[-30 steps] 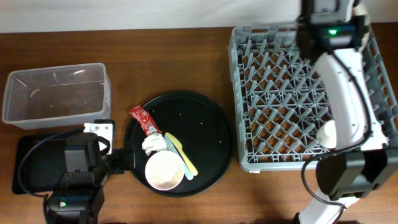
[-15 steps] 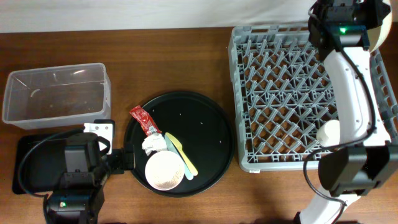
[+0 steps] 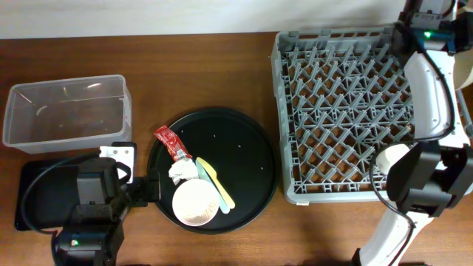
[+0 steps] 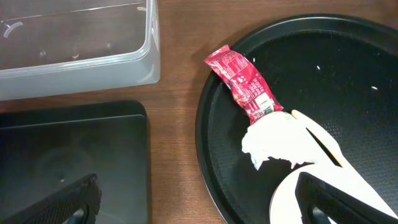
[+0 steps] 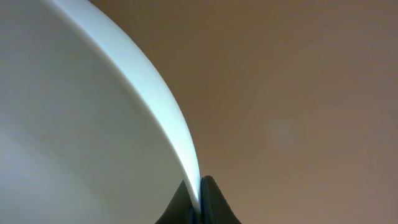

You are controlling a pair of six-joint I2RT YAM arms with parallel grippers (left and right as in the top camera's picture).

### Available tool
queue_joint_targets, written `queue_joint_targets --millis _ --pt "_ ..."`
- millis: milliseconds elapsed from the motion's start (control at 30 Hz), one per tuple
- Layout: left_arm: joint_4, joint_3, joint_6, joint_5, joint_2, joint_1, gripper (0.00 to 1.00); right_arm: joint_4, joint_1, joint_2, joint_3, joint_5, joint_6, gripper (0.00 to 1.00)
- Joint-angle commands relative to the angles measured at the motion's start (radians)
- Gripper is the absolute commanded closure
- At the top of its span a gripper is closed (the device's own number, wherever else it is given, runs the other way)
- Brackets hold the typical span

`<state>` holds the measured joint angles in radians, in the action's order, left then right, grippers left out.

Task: Sort waste into correct bins and load items into the dishwasher rack
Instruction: 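Lift the cream plate and stand it upright at the rack's back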

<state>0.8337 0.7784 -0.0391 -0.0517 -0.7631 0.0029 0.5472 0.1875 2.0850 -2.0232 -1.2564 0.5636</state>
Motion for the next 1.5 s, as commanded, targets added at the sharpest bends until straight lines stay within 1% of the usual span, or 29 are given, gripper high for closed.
queue_joint_targets --millis 0,67,467,767,1067,1133,1200,1233,1267,1367,1400,1433,1467 --pt "-0.002 0.013 -0.015 0.011 0.003 -0.002 0.01 -0.006 0.012 0.02 0.001 -0.013 -0.053 0.96" --pt "-0.002 0.013 -0.015 0.011 0.003 -0.002 0.01 -0.006 0.011 0.034 0.003 0.016 -0.053 0.96" --pt "-0.002 0.013 -0.015 0.011 0.003 -0.002 0.01 -0.025 0.003 0.111 0.005 0.014 -0.057 0.96" --pt "-0.002 0.013 -0.015 0.011 0.003 -0.002 0.01 -0.021 -0.074 0.114 0.005 0.016 -0.075 0.94" --pt "-0.002 0.013 -0.015 0.011 0.003 -0.002 0.01 0.021 -0.111 0.114 0.005 0.019 -0.076 0.94" --pt "-0.002 0.013 -0.015 0.011 0.003 -0.002 0.01 0.034 -0.122 0.114 0.005 0.031 -0.075 0.87" --pt "-0.002 0.013 -0.015 0.011 0.003 -0.002 0.01 0.05 -0.13 0.114 0.005 0.051 -0.076 0.83" --pt "-0.002 0.013 -0.015 0.011 0.003 -0.002 0.01 0.052 -0.14 0.114 0.005 0.056 -0.075 0.75" --pt "-0.002 0.013 -0.015 0.011 0.003 -0.002 0.01 0.052 -0.142 0.114 0.005 0.056 -0.075 0.73" --pt "-0.002 0.013 -0.015 0.011 0.003 -0.002 0.01 0.051 -0.154 0.114 0.005 0.056 -0.075 0.72" --pt "-0.002 0.013 -0.015 0.011 0.003 -0.002 0.01 0.051 -0.158 0.114 0.005 0.055 -0.075 0.67" --pt "-0.002 0.013 -0.015 0.011 0.003 -0.002 0.01 0.051 -0.164 0.113 0.005 0.051 -0.075 0.59" --pt "-0.002 0.013 -0.015 0.011 0.003 -0.002 0.01 0.048 -0.174 0.113 0.003 0.039 -0.075 0.54"
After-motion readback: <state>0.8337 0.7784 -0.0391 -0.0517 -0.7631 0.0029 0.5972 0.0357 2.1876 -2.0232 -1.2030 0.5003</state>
